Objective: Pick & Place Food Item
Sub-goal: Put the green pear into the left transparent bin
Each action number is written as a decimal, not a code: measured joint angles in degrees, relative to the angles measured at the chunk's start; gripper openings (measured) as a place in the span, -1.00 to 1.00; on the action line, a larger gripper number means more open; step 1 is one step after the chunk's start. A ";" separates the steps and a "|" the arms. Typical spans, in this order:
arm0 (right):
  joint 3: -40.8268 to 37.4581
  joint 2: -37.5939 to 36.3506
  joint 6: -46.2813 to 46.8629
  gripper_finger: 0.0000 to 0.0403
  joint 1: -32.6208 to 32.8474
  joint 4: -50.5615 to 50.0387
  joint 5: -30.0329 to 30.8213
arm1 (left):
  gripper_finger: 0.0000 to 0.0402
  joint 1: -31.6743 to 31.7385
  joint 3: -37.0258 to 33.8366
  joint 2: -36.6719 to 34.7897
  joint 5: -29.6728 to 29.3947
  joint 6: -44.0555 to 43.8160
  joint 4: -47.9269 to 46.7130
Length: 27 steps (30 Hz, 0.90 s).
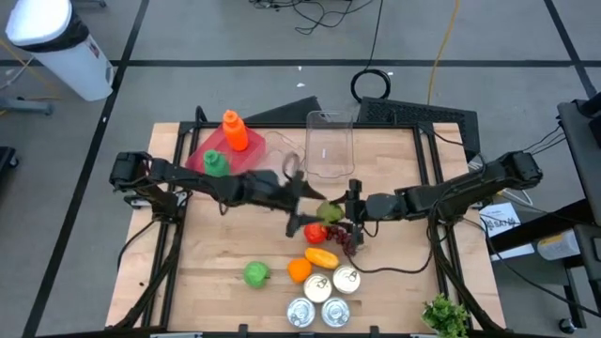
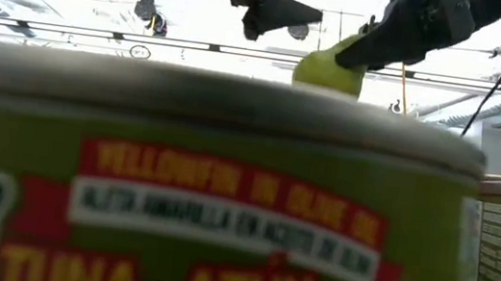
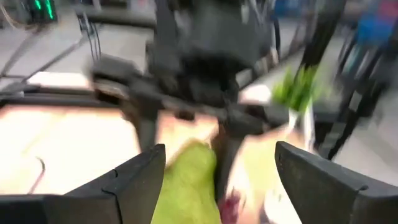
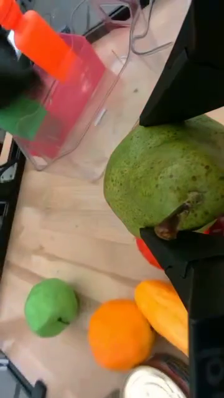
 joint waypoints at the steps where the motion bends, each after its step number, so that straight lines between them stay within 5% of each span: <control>1: -0.19 0.39 0.04 0.17 -0.09 0.08 0.06 | 0.56 -0.87 1.88 0.77 -0.89 2.42 -3.10; 8: -0.43 3.60 1.24 0.17 -1.90 4.45 0.10 | 0.51 -4.38 6.89 4.81 -6.23 13.54 -7.19; 27: -0.43 8.69 0.73 0.17 -3.21 11.08 -2.95 | 0.11 -3.16 7.65 7.59 -10.94 11.83 -8.54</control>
